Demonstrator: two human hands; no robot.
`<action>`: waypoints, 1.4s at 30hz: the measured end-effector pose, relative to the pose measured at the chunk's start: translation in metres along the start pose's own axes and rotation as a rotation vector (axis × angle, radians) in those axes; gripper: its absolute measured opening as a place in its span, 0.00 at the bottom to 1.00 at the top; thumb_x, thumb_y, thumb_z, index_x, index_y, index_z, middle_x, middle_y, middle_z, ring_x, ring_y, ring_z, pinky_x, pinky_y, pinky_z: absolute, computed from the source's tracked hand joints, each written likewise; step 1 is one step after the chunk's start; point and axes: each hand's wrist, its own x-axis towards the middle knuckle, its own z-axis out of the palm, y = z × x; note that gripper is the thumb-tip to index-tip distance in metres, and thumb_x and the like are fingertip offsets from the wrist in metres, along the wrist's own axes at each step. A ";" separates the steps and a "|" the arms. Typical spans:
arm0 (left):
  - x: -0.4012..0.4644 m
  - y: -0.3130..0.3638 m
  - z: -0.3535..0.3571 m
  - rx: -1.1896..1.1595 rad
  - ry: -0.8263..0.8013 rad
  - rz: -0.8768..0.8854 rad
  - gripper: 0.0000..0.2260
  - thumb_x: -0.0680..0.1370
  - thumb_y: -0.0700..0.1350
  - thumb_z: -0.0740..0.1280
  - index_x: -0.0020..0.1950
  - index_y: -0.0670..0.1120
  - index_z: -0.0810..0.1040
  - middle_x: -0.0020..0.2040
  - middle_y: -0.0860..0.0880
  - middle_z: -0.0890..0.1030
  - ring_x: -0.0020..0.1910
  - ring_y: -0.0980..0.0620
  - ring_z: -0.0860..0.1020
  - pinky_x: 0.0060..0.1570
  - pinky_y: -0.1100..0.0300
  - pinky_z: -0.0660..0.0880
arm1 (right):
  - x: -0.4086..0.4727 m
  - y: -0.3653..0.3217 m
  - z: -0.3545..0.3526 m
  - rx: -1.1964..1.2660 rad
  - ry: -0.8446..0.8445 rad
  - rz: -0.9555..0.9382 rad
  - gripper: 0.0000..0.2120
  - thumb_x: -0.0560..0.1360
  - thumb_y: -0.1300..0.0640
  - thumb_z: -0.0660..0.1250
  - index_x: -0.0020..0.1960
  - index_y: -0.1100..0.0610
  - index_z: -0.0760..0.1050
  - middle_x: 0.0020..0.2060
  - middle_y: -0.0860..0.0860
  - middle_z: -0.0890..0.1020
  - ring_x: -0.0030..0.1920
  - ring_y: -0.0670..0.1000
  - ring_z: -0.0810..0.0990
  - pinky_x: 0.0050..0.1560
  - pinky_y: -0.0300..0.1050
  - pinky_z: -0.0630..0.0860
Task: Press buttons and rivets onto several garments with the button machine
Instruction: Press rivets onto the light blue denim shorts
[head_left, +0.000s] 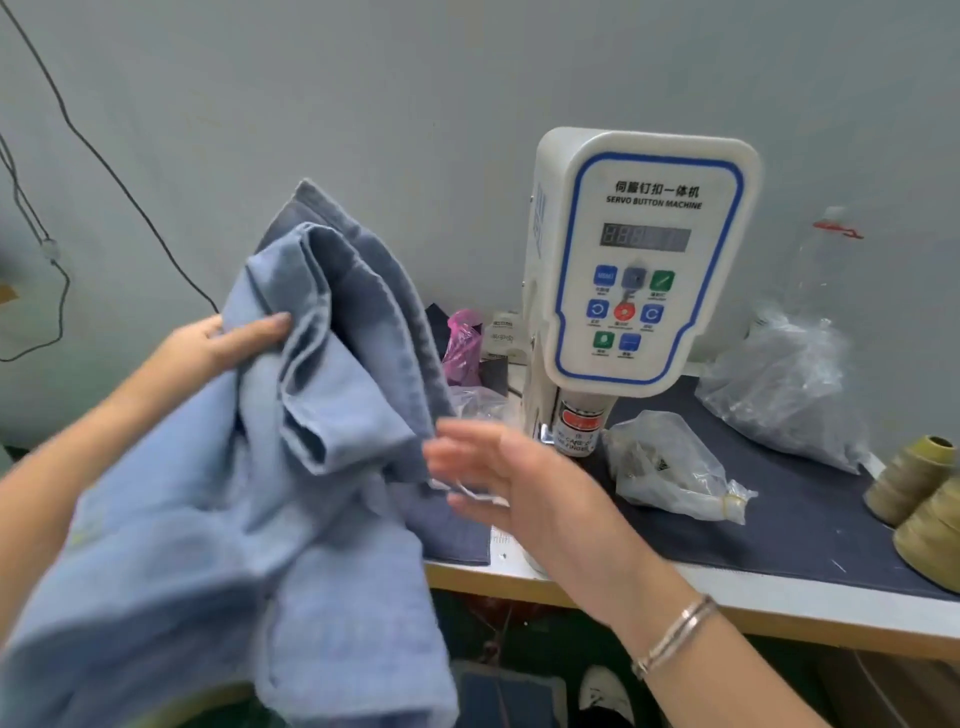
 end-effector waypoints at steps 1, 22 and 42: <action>0.019 -0.005 -0.012 0.092 0.015 -0.021 0.12 0.71 0.54 0.74 0.46 0.46 0.82 0.36 0.54 0.85 0.31 0.58 0.81 0.30 0.66 0.77 | -0.008 0.008 -0.004 -0.078 0.006 0.047 0.16 0.79 0.47 0.55 0.62 0.49 0.75 0.57 0.48 0.81 0.60 0.48 0.78 0.64 0.47 0.73; 0.007 -0.187 0.114 1.168 -0.044 0.304 0.25 0.78 0.51 0.59 0.75 0.50 0.64 0.78 0.41 0.55 0.78 0.44 0.51 0.75 0.46 0.44 | 0.136 0.103 -0.030 -1.413 0.084 0.181 0.16 0.78 0.62 0.58 0.64 0.59 0.73 0.62 0.55 0.74 0.61 0.58 0.75 0.60 0.52 0.72; 0.045 -0.162 0.033 -0.900 0.130 -0.525 0.23 0.83 0.49 0.47 0.62 0.37 0.74 0.52 0.39 0.81 0.53 0.46 0.79 0.55 0.55 0.73 | 0.175 0.117 -0.037 -1.911 0.055 0.242 0.10 0.66 0.59 0.72 0.43 0.51 0.73 0.46 0.50 0.82 0.50 0.55 0.80 0.55 0.52 0.69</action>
